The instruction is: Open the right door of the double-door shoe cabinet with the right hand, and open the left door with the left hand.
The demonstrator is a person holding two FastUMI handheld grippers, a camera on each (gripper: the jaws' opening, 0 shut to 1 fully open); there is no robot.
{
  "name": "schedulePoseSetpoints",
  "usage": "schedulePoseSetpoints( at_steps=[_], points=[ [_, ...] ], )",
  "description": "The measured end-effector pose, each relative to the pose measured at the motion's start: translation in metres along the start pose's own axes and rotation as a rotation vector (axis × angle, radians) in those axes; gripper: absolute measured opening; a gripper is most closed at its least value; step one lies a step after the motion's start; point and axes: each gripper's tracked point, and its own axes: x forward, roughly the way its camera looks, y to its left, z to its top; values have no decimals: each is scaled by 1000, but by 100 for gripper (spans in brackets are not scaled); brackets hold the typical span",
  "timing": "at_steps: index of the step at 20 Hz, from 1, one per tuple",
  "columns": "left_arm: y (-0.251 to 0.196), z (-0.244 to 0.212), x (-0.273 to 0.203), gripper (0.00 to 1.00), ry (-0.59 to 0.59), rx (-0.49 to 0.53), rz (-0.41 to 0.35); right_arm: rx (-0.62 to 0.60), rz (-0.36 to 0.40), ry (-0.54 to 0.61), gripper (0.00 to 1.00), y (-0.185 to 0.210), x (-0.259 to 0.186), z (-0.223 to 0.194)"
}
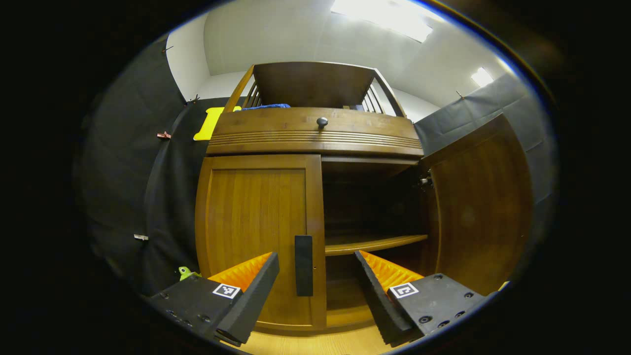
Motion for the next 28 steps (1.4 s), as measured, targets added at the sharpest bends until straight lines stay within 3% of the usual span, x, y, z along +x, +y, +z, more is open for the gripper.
schedulePoseSetpoints(
  at_steps=[4,12,14,16,19,28],
  points=[
    [14,-31,41,90,22,27,41,-27,-29,25,98,-18,2,-8],
    [33,-71,90,84,86,-74,63,-17,-70,49,97,-43,22,-28],
    [27,-73,97,79,88,-85,22,-9,-61,54,97,-42,27,-31],
    [16,-73,99,62,70,-69,-8,1,-60,68,97,-44,31,-38],
    [18,-72,98,36,59,0,22,-1,-66,90,97,-47,35,-49],
    [17,-73,91,31,104,-53,-15,34,-57,105,97,-36,30,-49]
  ],
)
